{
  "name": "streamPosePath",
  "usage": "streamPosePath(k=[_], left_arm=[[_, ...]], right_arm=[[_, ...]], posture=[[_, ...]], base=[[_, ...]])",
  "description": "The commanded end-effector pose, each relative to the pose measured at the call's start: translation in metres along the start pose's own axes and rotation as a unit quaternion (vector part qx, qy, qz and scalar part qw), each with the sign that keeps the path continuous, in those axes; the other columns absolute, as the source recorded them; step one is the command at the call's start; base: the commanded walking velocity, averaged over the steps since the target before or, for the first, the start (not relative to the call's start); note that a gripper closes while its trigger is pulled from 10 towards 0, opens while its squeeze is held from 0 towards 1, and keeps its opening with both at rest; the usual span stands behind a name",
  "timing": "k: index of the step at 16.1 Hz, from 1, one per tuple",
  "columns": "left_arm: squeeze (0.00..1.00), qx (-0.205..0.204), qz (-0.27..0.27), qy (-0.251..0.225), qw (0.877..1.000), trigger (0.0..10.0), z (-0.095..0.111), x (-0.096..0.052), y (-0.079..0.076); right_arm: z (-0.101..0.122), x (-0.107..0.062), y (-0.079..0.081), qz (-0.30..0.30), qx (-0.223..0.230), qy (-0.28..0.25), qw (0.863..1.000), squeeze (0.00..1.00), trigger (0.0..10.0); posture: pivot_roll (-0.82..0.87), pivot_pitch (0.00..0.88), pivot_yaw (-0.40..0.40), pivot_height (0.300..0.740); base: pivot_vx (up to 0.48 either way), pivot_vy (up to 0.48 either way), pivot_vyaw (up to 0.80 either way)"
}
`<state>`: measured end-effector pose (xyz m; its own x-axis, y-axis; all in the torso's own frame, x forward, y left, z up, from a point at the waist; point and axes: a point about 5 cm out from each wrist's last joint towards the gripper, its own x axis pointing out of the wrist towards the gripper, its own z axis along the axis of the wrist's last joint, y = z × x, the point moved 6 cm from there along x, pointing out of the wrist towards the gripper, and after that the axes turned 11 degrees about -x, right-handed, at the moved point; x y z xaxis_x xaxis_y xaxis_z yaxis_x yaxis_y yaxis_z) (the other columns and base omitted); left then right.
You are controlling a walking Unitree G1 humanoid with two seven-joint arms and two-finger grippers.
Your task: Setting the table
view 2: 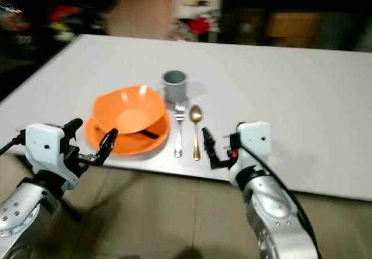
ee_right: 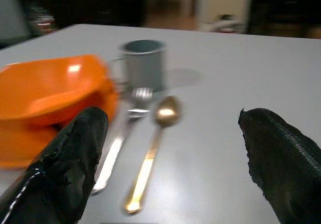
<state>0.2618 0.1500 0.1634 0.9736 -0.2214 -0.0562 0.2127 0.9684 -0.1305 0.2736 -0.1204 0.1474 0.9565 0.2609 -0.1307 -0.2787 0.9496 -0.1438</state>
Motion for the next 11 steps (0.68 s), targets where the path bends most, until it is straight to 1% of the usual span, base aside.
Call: streamPosePath(k=[1,2,3,4,5,6,7,8,10,11], left_arm=[[0.21,0.006,0.015,0.01,1.0,10.0,-0.004,0.0,0.008],[1.0,0.0,0.024,0.005,1.0,10.0,-0.003,0.001,0.012],[1.0,-0.001,0.034,0.004,0.999,10.0,-0.004,0.001,0.014],[1.0,-0.003,0.042,0.0,0.999,10.0,-0.003,0.001,0.015],[1.0,-0.003,0.058,-0.007,0.998,10.0,-0.002,-0.001,0.018],[1.0,0.0,0.063,-0.015,0.998,10.0,0.0,-0.002,0.019],[1.0,0.005,0.09,-0.03,0.996,10.0,0.001,-0.006,0.025],[1.0,0.011,0.096,-0.042,0.994,10.0,0.006,-0.006,0.027],[1.0,0.013,0.092,-0.051,0.994,10.0,0.01,-0.006,0.026],[1.0,0.021,0.091,-0.056,0.994,10.0,0.013,-0.005,0.026]], right_arm=[[0.005,0.001,0.016,0.04,0.008,-0.015,0.999,1.0,10.0],[0.003,0.001,0.018,0.045,0.007,-0.015,0.999,1.0,10.0],[0.002,0.001,0.015,0.042,-0.009,-0.018,0.999,1.0,10.0],[0.004,-0.001,0.01,0.032,-0.037,-0.027,0.998,1.0,10.0],[0.007,-0.001,0.006,0.026,-0.05,-0.032,0.998,1.0,10.0],[0.009,-0.001,0.005,0.026,-0.053,-0.037,0.998,1.0,10.0],[0.014,0.001,0.005,0.033,-0.065,-0.048,0.996,1.0,10.0],[0.017,0.002,0.009,0.042,-0.071,-0.053,0.995,1.0,10.0],[0.02,0.003,0.013,0.052,-0.073,-0.062,0.994,1.0,10.0],[0.021,0.004,0.013,0.048,-0.068,-0.064,0.994,1.0,10.0]], posture=[[0.06,0.0,0.038,0.74],[0.06,0.0,0.041,0.74],[0.06,0.0,0.044,0.74],[0.06,0.0,0.041,0.74],[0.06,0.0,0.035,0.74],[0.06,0.0,0.031,0.74],[0.07,0.0,0.019,0.74],[0.07,0.0,0.015,0.74],[0.08,0.0,0.015,0.74],[0.08,0.0,0.017,0.74]], base=[[0.0,0.0,0.8],[0.0,0.0,0.8],[0.0,0.0,0.8],[0.0,0.0,0.8],[0.0,0.0,0.8],[0.0,0.0,0.8],[0.0,0.0,0.8],[0.0,0.0,0.8],[0.0,0.0,0.8],[0.0,0.0,0.8]])
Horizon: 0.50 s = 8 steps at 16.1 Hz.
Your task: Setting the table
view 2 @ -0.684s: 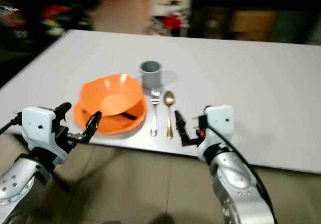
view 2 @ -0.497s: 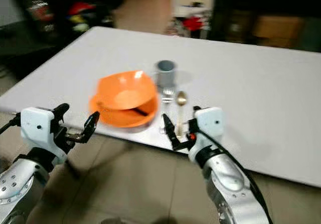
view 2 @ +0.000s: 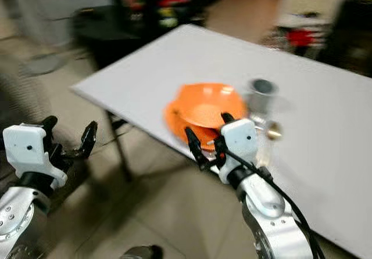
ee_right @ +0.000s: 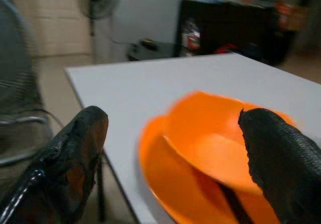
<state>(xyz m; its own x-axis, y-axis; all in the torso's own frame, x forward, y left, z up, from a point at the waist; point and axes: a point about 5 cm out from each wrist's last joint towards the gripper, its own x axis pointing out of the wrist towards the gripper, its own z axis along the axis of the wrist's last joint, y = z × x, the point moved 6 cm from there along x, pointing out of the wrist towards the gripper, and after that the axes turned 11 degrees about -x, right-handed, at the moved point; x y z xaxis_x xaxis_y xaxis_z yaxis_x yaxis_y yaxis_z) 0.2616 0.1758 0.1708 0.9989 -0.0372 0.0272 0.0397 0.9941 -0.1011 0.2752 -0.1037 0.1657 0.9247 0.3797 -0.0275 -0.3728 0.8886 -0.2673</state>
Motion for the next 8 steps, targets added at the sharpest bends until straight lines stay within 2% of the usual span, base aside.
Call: streamPosePath(k=[1,2,3,4,5,6,8], left_arm=[[1.0,0.013,0.004,0.002,1.0,10.0,0.0,0.001,0.001],[1.0,0.011,-0.013,0.008,1.0,10.0,0.0,-0.001,-0.006],[0.92,0.013,-0.019,0.007,1.0,10.0,0.0,-0.002,-0.008],[0.62,0.022,-0.026,0.007,0.999,10.0,-0.002,-0.002,-0.01],[0.25,0.033,-0.025,0.008,0.999,10.0,-0.003,0.001,-0.009],[0.0,0.038,-0.022,0.006,0.999,10.0,-0.003,0.003,-0.008],[0.0,0.048,-0.009,0.008,0.999,10.0,-0.003,0.008,-0.001]], right_arm=[[-0.002,0.002,0.0,-0.004,0.001,0.002,1.0,1.0,10.0],[-0.002,0.002,0.003,0.004,0.012,0.004,1.0,1.0,10.0],[-0.003,0.002,0.004,0.006,0.02,0.006,1.0,1.0,10.0],[-0.006,0.002,0.005,0.006,0.029,0.009,1.0,1.0,10.0],[-0.008,0.002,0.002,-0.002,0.037,0.014,0.999,1.0,10.0],[-0.011,0.002,0.0,-0.008,0.039,0.017,0.999,1.0,10.0],[-0.017,0.001,-0.005,-0.024,0.033,0.036,0.999,1.0,10.0]], posture=[[0.08,0.0,0.014,0.74],[0.08,0.0,0.01,0.74],[0.08,0.0,0.009,0.74],[0.08,0.0,0.009,0.74],[0.08,0.0,0.01,0.74],[0.08,0.0,0.01,0.74],[0.07,0.0,0.03,0.74]], base=[[0.0,0.0,0.8],[0.0,0.0,0.8],[0.0,0.0,0.8],[0.0,0.0,0.8],[0.0,0.0,0.8],[0.0,0.0,0.8],[0.0,0.0,0.8]])
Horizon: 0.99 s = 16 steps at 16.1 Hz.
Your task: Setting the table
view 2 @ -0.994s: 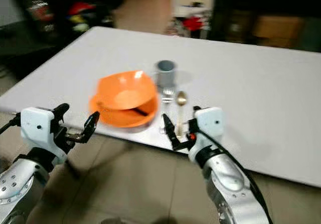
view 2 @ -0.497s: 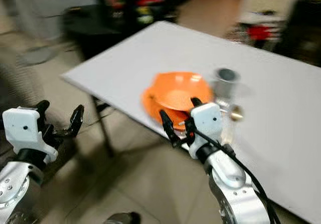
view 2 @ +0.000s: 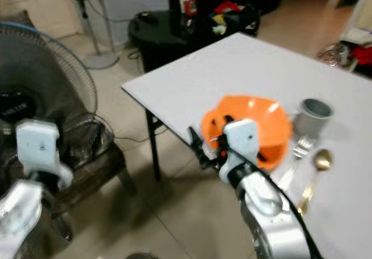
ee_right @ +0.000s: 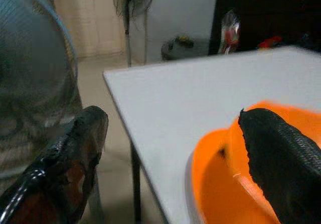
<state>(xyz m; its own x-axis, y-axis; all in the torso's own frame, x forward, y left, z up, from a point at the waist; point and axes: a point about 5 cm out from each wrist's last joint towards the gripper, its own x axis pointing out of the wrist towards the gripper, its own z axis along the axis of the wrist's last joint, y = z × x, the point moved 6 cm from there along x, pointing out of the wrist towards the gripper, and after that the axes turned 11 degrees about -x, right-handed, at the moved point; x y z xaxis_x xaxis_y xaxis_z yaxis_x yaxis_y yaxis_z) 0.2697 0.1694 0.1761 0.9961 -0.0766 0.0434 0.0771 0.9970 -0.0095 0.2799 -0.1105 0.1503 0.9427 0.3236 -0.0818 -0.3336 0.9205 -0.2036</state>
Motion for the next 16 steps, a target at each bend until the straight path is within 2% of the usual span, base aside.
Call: streamPosePath(k=[1,7,10,16], left_arm=[[0.0,0.005,0.007,0.017,1.0,10.0,-0.0078,-0.0005,0.0045],[0.0,0.004,0.011,0.019,1.0,10.0,-0.0085,0.0045,0.0056],[0.0,0.007,0.004,0.03,1.0,10.0,-0.0137,-0.0016,0.0022],[0.0,-0.007,0.008,0.034,0.999,10.0,-0.0127,-0.0025,0.0051]], right_arm=[[-0.0004,-0.0029,-0.0034,-0.006,-0.005,0.007,1.0,1.0,10.0],[-0.005,-0.0083,-0.0059,-0.018,-0.009,0.02,1.0,1.0,10.0],[-0.0032,-0.0094,-0.0071,-0.019,-0.009,0.017,1.0,1.0,10.0],[-0.0063,-0.0032,-0.0034,-0.012,0.015,0.02,1.0,1.0,10.0]], posture=[[0.06,0.0,0.036,0.74],[0.05,0.0,0.051,0.74],[0.05,0.0,0.04,0.74],[0.06,0.0,0.027,0.74]], base=[[0.0,0.0,0.8],[0.0,0.0,0.8],[0.0,0.0,0.8],[0.0,0.049,0.8]])
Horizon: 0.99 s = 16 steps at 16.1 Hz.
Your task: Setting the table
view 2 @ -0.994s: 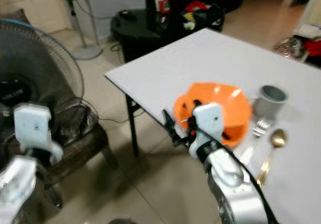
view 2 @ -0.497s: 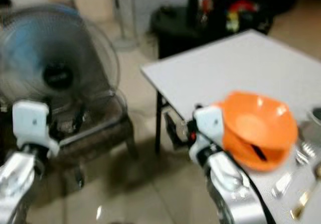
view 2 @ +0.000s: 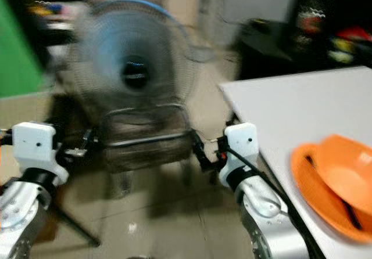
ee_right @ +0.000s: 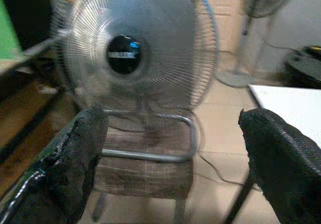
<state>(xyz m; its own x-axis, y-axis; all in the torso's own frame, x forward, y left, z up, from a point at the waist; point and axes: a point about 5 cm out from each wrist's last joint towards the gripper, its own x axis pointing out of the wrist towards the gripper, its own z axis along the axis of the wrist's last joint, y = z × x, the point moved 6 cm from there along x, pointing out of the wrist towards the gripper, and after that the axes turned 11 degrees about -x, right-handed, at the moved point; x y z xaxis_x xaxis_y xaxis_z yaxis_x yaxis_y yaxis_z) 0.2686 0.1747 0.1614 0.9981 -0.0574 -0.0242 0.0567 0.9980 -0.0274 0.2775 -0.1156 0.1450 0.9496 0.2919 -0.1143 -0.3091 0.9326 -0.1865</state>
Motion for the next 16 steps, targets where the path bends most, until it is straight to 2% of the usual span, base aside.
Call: streamPosePath(k=[1,7,11,16], left_arm=[[0.0,0.003,-0.005,0.005,1.0,10.0,0.0,-0.002,0.0],[0.0,0.007,-0.012,0.004,1.0,10.0,0.003,0.001,0.001],[0.0,0.012,-0.012,0.005,1.0,10.0,0.004,0.0,0.003],[0.0,0.015,-0.009,0.005,1.0,10.0,0.006,-0.001,0.006]], right_arm=[[-0.001,0.0,0.001,0.003,0.009,0.002,1.0,1.0,10.0],[-0.013,0.002,-0.005,-0.022,-0.011,0.033,0.999,1.0,10.0],[-0.015,0.004,-0.004,-0.026,0.013,0.038,0.999,1.0,10.0],[-0.014,0.006,-0.002,-0.022,0.021,0.036,0.999,1.0,10.0]], posture=[[0.06,0.0,0.032,0.74],[0.06,0.0,0.04,0.74],[0.07,0.0,0.037,0.74],[0.08,0.0,0.036,0.74]], base=[[0.0,0.337,0.54],[0.0,0.352,0.0],[0.0,0.352,0.0],[0.0,0.351,0.0]])
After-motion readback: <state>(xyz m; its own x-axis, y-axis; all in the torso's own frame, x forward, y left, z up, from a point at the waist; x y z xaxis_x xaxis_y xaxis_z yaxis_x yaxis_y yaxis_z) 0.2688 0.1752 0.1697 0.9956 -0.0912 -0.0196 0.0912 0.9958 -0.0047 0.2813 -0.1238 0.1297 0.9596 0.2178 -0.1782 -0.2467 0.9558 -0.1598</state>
